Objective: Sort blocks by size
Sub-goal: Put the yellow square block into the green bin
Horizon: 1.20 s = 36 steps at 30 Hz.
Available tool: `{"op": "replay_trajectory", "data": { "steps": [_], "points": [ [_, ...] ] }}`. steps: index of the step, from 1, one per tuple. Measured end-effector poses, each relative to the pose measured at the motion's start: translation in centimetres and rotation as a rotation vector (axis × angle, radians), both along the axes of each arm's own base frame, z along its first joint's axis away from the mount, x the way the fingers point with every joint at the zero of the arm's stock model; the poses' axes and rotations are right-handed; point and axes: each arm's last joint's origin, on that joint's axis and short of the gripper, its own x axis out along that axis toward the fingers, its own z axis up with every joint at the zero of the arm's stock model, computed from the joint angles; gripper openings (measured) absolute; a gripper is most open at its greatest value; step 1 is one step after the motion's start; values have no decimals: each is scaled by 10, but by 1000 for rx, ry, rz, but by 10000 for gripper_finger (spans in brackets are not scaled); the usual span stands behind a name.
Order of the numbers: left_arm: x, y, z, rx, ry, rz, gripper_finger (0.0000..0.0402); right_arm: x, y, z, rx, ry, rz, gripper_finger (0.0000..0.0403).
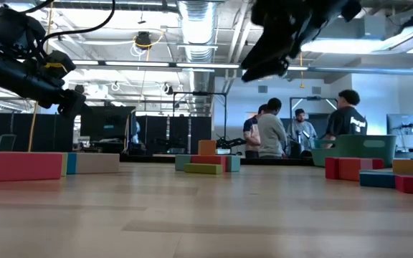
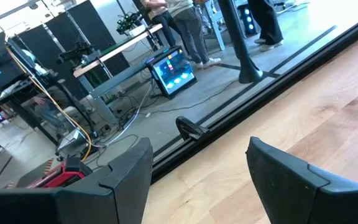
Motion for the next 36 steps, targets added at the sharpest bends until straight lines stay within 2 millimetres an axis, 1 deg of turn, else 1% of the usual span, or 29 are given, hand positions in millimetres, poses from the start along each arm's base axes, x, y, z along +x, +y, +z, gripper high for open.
{"op": "replay_trajectory", "data": {
  "steps": [3, 7, 10, 13, 17, 21, 26, 31, 35, 36],
  "points": [
    [0, 0, 0, 0, 0, 0, 247, 14, 2, -17, -14, 16, 5, 260],
    [0, 0, 0, 0, 0, 1, 247, 33, -1, -32, -62, -37, -11, 260],
    [0, 0, 0, 0, 0, 0, 247, 45, -7, -39, -126, -37, -39, 260],
    [0, 0, 0, 0, 1, 1, 247, 54, -14, -41, -198, -25, -57, 260],
    [0, 0, 0, 0, 0, 0, 247, 67, -29, -47, -230, -4, -73, 260],
    [0, 0, 0, 0, 0, 0, 247, 76, -44, -59, -246, 62, -85, 260],
    [0, 0, 0, 0, 0, 0, 247, 83, -57, -71, -257, 121, -86, 260],
    [0, 0, 0, 0, 0, 0, 247, 85, -60, -69, -294, 115, -59, 260],
    [0, 0, 0, 0, 0, 0, 247, 83, -65, -71, -288, 130, -17, 260],
    [0, 0, 0, 0, 0, 0, 247, 84, -68, -74, -278, 129, -6, 260]
  ]
}}
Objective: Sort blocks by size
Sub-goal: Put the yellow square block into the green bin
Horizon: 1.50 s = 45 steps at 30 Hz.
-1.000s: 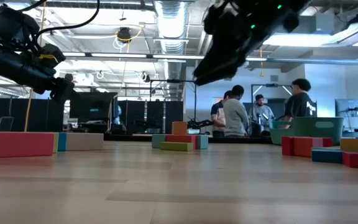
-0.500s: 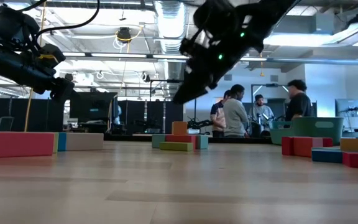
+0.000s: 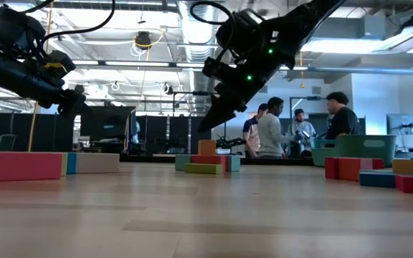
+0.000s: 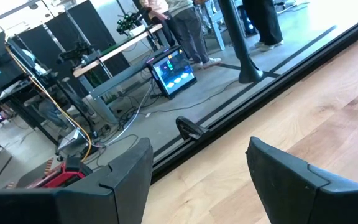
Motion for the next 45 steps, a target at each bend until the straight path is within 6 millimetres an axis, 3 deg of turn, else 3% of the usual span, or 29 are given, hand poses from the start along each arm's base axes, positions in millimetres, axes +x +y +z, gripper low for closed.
{"op": "replay_trajectory", "data": {
  "steps": [5, 15, 22, 26, 29, 45],
  "points": [
    [0, 0, 0, 0, 0, 0, 247, 1, -11, -18, 4, 49, 1, 260],
    [0, 0, 0, 0, -1, 0, 247, 1, -15, -19, -24, 54, 6, 256],
    [0, 0, 0, 0, 0, 0, 247, 3, -12, -34, 12, 93, -1, 226],
    [0, 0, 0, 0, 0, 0, 247, 6, -5, -36, 8, 80, 19, 187],
    [0, 0, 0, 0, 0, 0, 247, 8, -1, -34, 4, 73, 35, 158],
    [0, 0, 0, 0, 0, 0, 247, 20, 6, -1, -17, 167, -64, 164]
  ]
}}
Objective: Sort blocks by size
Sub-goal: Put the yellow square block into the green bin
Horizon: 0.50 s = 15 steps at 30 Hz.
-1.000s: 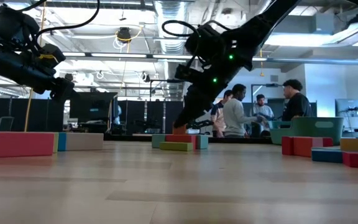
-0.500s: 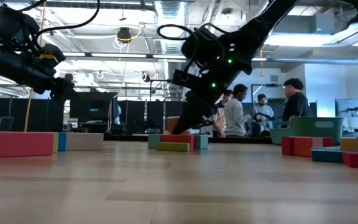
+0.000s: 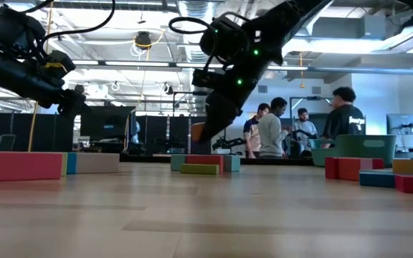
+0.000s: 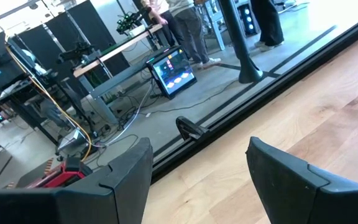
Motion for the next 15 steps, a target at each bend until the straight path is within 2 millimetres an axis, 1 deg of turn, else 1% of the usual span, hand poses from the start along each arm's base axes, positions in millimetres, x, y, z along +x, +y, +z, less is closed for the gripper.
{"op": "replay_trajectory", "data": {
  "steps": [4, 6, 9, 13, 15],
  "points": [
    [0, 0, 0, 0, 0, 0, 247, -4, -1, 5, -15, 76, -75, 165],
    [0, 0, 0, 0, 0, 0, 247, -11, -3, 7, -23, 123, -121, 166],
    [0, 0, 0, 0, 0, 0, 247, -22, -10, 16, -13, 165, -205, 165],
    [0, 0, 0, 0, 0, 0, 247, -43, -20, 35, 23, 198, -318, 165],
    [0, 0, 0, 0, 0, 0, 247, -53, -24, 48, 32, 194, -356, 165]
  ]
}}
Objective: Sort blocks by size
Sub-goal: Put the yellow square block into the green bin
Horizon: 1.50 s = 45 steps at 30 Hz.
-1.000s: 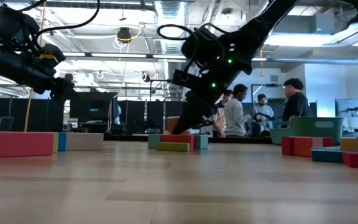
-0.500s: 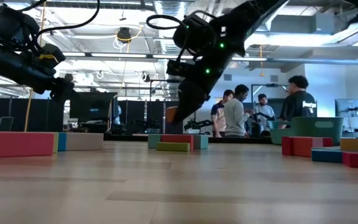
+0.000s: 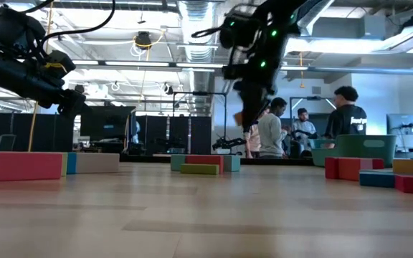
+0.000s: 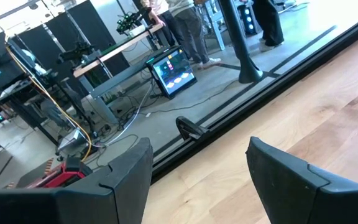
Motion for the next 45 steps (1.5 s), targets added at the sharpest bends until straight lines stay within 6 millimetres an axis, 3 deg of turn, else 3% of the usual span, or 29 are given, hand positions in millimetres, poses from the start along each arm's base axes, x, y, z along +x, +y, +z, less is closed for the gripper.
{"op": "replay_trajectory", "data": {
  "steps": [7, 12, 17, 25, 33, 37, 45],
  "points": [
    [0, 0, 0, 0, 0, 0, 247, -43, -12, 47, -60, -19, -139, 165],
    [0, 0, 0, 0, 0, 0, 247, -86, -17, 65, -83, -87, -228, 165],
    [0, 0, 0, 0, 0, 0, 247, -140, -23, 56, -81, -162, -382, 165],
    [0, 0, 0, 0, 0, 0, 247, -206, -30, 17, -49, -226, -631, 165],
    [0, 0, 0, 0, 0, 0, 247, -229, -46, -13, -7, -133, -762, 168],
    [0, 0, 0, 0, 0, 0, 247, -234, -55, -17, -8, -116, -810, 168],
    [0, 0, 0, 0, 0, 0, 247, -231, -56, -19, 7, -110, -808, 171]
  ]
}}
